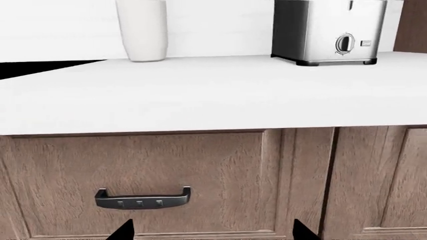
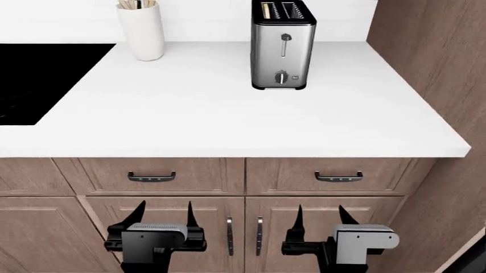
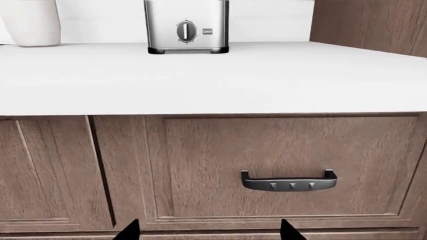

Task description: Push down the lever of the toaster to turn it on.

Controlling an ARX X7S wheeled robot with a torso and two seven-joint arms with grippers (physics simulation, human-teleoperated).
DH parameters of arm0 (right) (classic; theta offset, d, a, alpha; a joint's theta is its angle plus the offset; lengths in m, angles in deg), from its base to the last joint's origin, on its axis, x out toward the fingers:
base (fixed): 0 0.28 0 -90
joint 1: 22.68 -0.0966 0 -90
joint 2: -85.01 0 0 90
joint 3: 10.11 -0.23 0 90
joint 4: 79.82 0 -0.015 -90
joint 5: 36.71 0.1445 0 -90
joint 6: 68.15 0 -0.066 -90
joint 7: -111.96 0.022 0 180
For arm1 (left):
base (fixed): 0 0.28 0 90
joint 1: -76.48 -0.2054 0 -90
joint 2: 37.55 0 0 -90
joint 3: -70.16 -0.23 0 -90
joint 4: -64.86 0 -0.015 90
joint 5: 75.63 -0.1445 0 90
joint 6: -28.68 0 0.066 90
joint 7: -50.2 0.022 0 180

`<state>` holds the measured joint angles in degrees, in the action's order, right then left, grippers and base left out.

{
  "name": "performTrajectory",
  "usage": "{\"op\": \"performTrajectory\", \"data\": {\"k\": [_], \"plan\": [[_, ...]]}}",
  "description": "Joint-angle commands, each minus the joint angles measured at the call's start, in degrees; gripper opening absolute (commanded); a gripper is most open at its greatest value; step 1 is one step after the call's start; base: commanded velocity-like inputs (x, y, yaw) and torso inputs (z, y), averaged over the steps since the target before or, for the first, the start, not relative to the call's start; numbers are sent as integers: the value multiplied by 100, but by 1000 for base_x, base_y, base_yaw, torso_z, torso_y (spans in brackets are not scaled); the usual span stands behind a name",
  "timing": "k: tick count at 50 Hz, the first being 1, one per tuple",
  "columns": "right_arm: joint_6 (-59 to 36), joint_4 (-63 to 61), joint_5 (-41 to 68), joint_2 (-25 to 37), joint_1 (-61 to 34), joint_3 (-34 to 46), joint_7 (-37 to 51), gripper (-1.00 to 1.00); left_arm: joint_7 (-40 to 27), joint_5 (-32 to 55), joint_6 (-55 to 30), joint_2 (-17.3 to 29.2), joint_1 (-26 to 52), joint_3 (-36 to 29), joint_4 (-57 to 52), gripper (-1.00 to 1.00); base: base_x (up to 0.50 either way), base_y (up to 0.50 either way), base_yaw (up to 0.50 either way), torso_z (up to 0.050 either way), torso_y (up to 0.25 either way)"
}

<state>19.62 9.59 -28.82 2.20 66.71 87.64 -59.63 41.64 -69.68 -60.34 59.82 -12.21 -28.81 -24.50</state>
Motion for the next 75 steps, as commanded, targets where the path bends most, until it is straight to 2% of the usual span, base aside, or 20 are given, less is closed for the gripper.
{"op": "performTrajectory", "data": {"k": [1,16,21,25,30,38,43,47,54,75], "plan": [[10,-12,33,47,5,60,71,100,-58,29,38,50,3,-59,17,100,0,500,0,0,0],[60,26,119,92,20,99,134,100,-147,94,71,102,-28,-94,-57,100,0,500,0,0,0],[-130,-84,156,137,-17,42,243,100,-255,111,-57,158,-32,-31,-320,100,0,25,0,0,0],[-642,-623,163,287,-37,-39,399,100,-455,195,-816,301,12,133,-1106,100,0,0,0,0,0],[-1613,-1676,254,605,-107,-243,602,100,-578,572,-2154,576,63,390,-2408,100,0,0,0,0,0],[-3373,-3094,573,1040,-450,-556,751,100,-698,1121,-3801,1009,363,709,-3587,100,0,0,0,0,0],[-4573,-3721,779,1262,-984,-660,845,100,-852,1241,-4623,1262,707,821,-4242,100,0,0,0,0,0],[-5112,-4089,989,1358,-1312,-854,848,100,-909,1349,-5029,1383,917,897,-4629,100,0,0,0,0,0],[-5577,-4426,1119,1476,-1622,-1001,894,100,-965,1378,-5229,1489,1098,976,-4830,100,0,0,0,0,0],[-5797,-4679,1286,1618,-1780,-1244,870,100,-1040,1439,-5505,1633,1335,973,-5050,100,0,0,0,0,0]]}}
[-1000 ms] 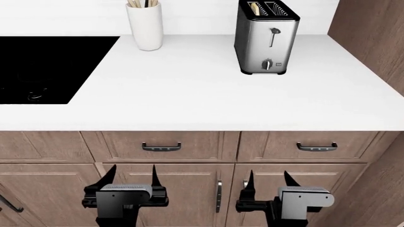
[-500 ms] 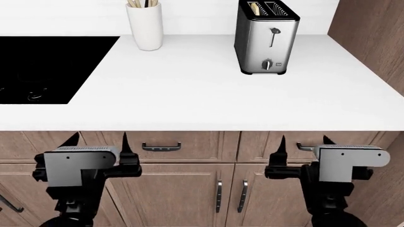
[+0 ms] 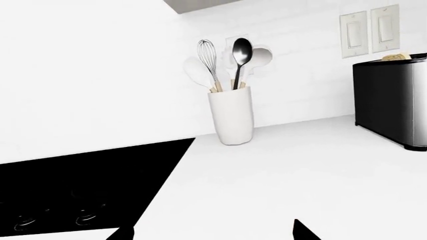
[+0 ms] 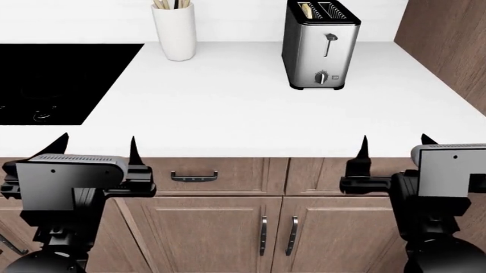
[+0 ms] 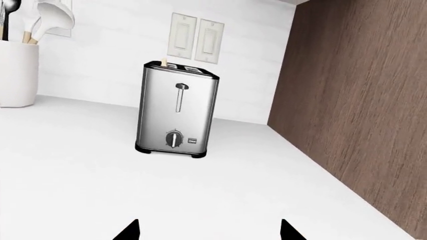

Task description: Push down the lever of the toaster to turn it on.

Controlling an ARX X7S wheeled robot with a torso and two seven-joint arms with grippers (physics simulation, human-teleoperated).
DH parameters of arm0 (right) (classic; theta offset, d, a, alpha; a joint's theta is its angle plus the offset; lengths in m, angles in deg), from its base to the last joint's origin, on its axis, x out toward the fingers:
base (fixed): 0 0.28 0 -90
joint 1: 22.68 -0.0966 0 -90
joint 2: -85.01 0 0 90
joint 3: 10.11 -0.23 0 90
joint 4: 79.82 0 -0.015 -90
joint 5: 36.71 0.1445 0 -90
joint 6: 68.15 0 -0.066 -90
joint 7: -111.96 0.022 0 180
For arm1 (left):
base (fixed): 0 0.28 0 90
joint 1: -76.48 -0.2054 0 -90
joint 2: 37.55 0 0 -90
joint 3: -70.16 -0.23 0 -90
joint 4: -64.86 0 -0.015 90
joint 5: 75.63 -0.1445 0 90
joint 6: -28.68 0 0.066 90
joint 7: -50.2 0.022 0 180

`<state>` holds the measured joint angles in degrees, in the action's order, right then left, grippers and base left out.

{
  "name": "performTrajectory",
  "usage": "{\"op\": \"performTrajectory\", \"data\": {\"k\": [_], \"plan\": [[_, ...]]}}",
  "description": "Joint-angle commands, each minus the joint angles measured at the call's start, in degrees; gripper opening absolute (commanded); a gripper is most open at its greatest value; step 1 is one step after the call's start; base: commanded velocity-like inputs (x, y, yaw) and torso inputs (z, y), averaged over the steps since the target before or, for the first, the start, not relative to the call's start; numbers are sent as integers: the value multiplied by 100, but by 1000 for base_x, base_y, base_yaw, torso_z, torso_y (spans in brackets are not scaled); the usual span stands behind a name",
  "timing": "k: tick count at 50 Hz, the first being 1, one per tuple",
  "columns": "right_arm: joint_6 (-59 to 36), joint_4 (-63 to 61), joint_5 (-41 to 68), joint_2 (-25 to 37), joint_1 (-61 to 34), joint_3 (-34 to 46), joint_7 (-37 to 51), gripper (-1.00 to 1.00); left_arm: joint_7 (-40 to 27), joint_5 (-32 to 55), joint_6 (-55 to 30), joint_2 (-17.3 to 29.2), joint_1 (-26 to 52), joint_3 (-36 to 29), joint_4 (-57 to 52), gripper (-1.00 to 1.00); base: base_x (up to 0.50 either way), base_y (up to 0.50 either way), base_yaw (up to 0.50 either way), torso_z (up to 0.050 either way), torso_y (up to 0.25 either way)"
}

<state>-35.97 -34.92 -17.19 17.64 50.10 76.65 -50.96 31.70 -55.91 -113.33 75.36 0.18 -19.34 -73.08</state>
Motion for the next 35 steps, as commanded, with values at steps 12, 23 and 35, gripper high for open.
{"op": "performTrajectory", "data": {"k": [12,23,35], "plan": [[-49,-229,203,49,-59,-157,-79,100,-60,112,-294,131,192,54,-210,100,108,0,0,0,0],[-20,-217,229,42,-54,-150,-62,100,-77,181,-380,177,212,122,-303,100,477,0,0,0,0],[32,-245,215,105,6,-171,-41,100,-110,174,-349,212,163,108,-314,100,494,0,0,0,0]]}}
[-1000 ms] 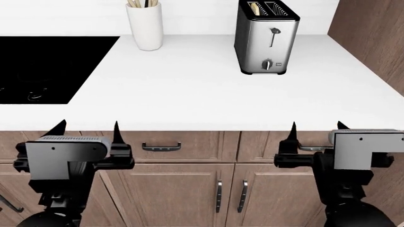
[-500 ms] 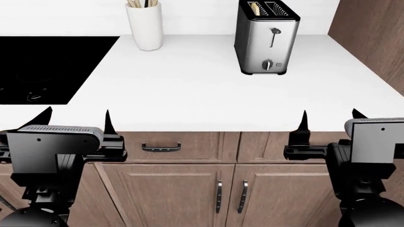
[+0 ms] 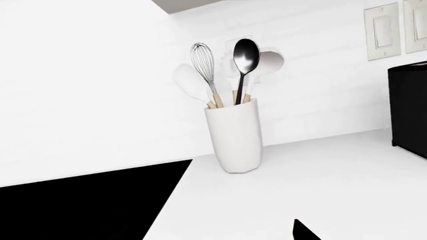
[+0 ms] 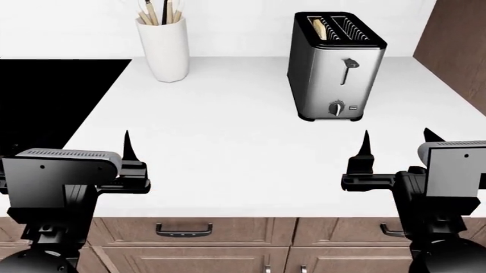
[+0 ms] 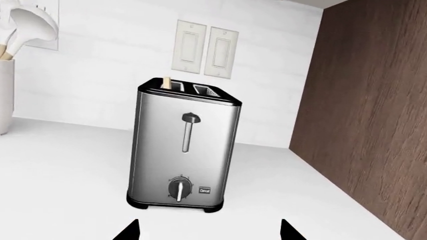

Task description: Push down the lever of the toaster to turn it on.

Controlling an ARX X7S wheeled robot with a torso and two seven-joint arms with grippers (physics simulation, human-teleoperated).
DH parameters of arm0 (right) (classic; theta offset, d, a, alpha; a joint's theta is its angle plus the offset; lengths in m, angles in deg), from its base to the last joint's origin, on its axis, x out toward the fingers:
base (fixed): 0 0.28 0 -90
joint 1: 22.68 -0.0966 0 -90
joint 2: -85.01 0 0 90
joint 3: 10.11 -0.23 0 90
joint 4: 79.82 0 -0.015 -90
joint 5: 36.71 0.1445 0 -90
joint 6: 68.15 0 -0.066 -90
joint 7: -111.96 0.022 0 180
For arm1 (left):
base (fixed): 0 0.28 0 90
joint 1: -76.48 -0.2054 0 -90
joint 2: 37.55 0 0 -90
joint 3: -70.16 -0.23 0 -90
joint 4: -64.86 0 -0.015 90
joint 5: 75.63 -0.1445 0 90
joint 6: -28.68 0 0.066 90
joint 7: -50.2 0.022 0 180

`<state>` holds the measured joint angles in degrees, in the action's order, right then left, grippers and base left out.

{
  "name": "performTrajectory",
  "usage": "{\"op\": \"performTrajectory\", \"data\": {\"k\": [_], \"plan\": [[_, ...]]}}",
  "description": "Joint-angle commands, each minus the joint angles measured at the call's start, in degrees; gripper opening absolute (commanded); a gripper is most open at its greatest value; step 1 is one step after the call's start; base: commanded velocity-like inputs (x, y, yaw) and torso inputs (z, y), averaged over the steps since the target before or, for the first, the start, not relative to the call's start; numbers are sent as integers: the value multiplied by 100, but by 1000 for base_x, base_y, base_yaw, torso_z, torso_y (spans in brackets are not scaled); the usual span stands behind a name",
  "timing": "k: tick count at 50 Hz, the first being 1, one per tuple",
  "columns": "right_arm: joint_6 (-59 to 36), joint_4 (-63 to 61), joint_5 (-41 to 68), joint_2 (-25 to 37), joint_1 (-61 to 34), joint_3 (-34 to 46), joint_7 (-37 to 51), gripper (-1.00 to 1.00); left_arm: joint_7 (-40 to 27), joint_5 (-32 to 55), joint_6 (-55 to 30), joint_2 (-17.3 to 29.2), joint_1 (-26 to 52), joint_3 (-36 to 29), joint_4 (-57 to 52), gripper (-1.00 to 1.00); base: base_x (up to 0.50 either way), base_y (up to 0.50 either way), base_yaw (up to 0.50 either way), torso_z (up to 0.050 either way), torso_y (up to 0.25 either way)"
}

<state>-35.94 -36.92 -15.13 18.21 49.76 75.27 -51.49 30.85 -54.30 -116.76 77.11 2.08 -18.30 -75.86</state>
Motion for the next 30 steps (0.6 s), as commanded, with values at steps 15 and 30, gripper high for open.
{"op": "performTrajectory", "data": {"k": [15,30], "plan": [[103,-9,25,56,62,-42,29,100,-62,27,22,53,-55,-2,-18,100,492,0,0,0,1],[70,-150,157,55,102,-248,41,100,-72,28,109,106,-167,36,-31,100,424,0,0,0,1]]}}
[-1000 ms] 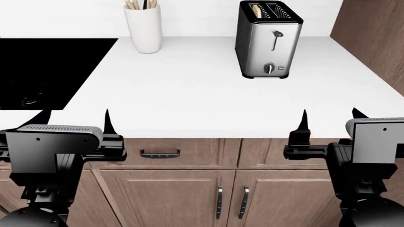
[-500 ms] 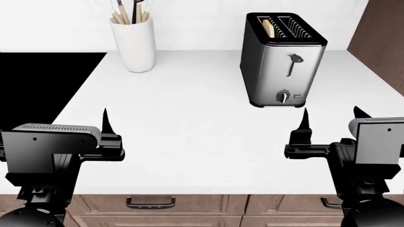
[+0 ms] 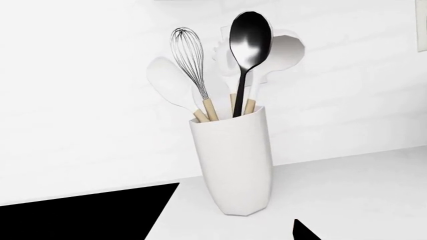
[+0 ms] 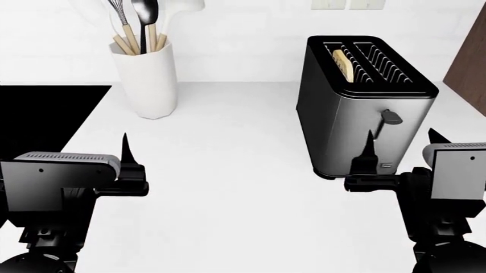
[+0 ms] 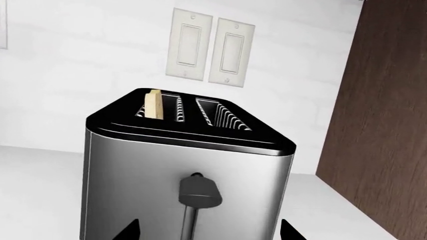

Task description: Push down the lever of the toaster to turn it on.

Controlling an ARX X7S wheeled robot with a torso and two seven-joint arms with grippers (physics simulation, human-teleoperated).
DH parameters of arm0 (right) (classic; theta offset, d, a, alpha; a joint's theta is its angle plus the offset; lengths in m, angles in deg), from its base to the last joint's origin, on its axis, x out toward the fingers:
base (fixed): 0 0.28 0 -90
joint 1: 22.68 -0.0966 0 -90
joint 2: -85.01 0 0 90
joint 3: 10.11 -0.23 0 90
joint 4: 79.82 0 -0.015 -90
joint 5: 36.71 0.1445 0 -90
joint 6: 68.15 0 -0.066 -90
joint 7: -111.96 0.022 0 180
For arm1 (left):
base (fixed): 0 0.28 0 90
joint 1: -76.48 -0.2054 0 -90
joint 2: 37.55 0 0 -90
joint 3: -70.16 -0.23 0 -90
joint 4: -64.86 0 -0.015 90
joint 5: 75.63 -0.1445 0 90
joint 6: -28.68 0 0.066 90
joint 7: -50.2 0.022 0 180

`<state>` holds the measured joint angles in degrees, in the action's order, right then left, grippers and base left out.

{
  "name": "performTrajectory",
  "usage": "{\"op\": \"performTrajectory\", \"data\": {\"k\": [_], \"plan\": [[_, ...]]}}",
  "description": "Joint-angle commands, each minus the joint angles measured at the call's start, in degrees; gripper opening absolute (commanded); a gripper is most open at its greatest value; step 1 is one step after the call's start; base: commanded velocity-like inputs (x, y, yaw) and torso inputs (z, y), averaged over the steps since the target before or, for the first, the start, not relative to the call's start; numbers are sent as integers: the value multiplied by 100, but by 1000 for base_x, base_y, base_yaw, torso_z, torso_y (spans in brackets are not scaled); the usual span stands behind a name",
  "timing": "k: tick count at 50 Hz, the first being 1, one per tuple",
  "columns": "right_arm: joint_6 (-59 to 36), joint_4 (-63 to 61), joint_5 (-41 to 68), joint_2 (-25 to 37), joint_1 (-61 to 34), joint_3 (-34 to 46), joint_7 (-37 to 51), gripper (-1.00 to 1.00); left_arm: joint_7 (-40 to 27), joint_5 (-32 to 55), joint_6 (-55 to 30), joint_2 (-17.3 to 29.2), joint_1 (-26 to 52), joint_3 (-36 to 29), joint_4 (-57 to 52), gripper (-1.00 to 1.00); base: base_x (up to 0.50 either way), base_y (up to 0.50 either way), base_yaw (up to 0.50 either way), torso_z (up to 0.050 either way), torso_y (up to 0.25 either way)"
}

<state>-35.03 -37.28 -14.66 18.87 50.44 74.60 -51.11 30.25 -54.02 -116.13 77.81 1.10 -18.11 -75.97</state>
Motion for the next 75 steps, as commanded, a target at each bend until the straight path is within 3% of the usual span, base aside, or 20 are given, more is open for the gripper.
{"op": "performTrajectory", "data": {"k": [1,17,21,29,38,39,58,75], "plan": [[-100,-125,203,-38,1,-279,-17,100,-19,2,47,34,-61,34,-7,100,0,0,0,0,0],[-1285,-1123,1291,71,-201,-1694,-55,100,-90,104,-138,52,75,63,-138,100,0,0,0,0,0],[-1495,-1244,2131,396,-488,-2020,458,100,-107,132,-186,59,113,72,-179,100,0,0,0,0,0],[-1744,-1179,2965,808,-1103,-1804,1128,100,-111,153,-167,81,107,79,-184,100,0,0,0,0,0],[-1803,-889,2942,942,-1866,-1046,1279,100,-120,152,-112,95,139,99,-91,100,0,0,0,0,0],[-1757,-846,2892,948,-1905,-967,1275,-100,-120,146,-97,96,122,84,-88,100,0,0,0,0,0],[-1353,-294,2683,899,-2115,-437,1131,-100,-168,146,-7,126,35,134,-61,100,0,0,0,0,0],[-2757,78,4053,598,-2656,-785,1690,-100,-215,151,-18,157,77,90,-15,100,0,0,0,0,0]]}}
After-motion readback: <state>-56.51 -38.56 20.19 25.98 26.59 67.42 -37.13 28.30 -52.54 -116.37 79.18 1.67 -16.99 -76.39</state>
